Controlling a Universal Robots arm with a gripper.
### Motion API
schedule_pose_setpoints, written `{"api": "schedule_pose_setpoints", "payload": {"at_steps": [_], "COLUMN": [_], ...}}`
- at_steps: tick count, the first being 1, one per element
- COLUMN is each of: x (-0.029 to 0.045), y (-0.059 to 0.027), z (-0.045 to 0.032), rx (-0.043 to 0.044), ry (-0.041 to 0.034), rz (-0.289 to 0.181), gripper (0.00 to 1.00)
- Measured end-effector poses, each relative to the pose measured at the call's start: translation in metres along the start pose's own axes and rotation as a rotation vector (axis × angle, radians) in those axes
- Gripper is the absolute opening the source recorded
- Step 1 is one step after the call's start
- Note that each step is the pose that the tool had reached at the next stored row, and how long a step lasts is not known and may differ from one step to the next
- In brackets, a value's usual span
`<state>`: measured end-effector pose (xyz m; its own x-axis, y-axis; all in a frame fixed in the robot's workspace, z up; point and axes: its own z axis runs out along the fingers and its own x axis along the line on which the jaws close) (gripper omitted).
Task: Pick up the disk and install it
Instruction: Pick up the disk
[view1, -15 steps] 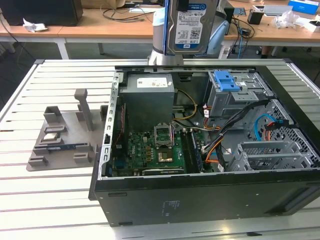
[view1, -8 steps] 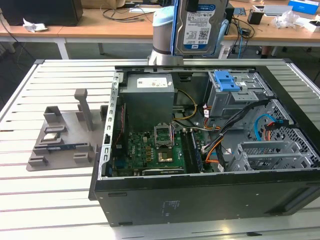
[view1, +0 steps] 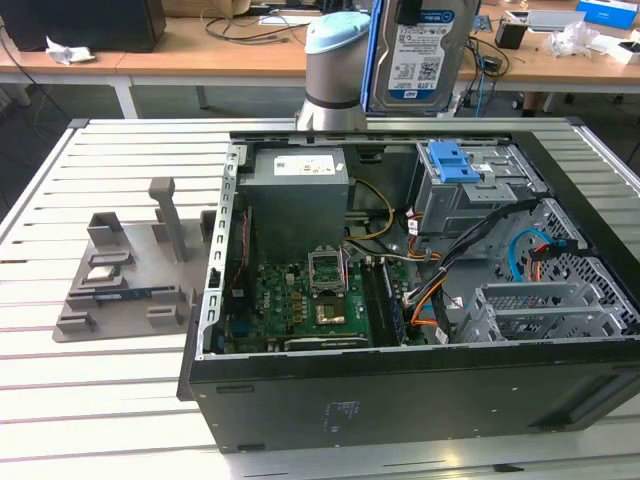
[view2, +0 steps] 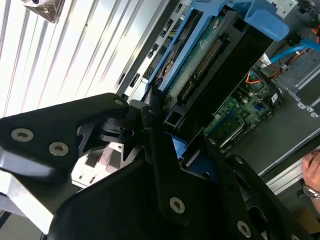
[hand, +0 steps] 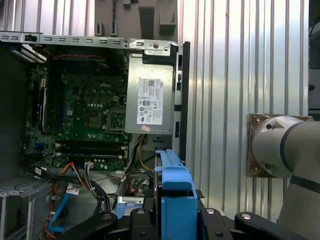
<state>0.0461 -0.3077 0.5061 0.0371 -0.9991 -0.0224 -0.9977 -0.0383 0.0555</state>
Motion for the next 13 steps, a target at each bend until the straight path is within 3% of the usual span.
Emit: {"api": "schedule_pose_setpoints", "payload": {"at_steps": [10,13], "x": [0.0043,0.0077], "y": [-0.0448,-0.0496], "z": [-0.0017,-0.0020], "rx": [-0.0016,-0.0017], "ry": [-0.0001,-0.0001], "rz": [0.000,0.000], "gripper": [0.36,0.36]}}
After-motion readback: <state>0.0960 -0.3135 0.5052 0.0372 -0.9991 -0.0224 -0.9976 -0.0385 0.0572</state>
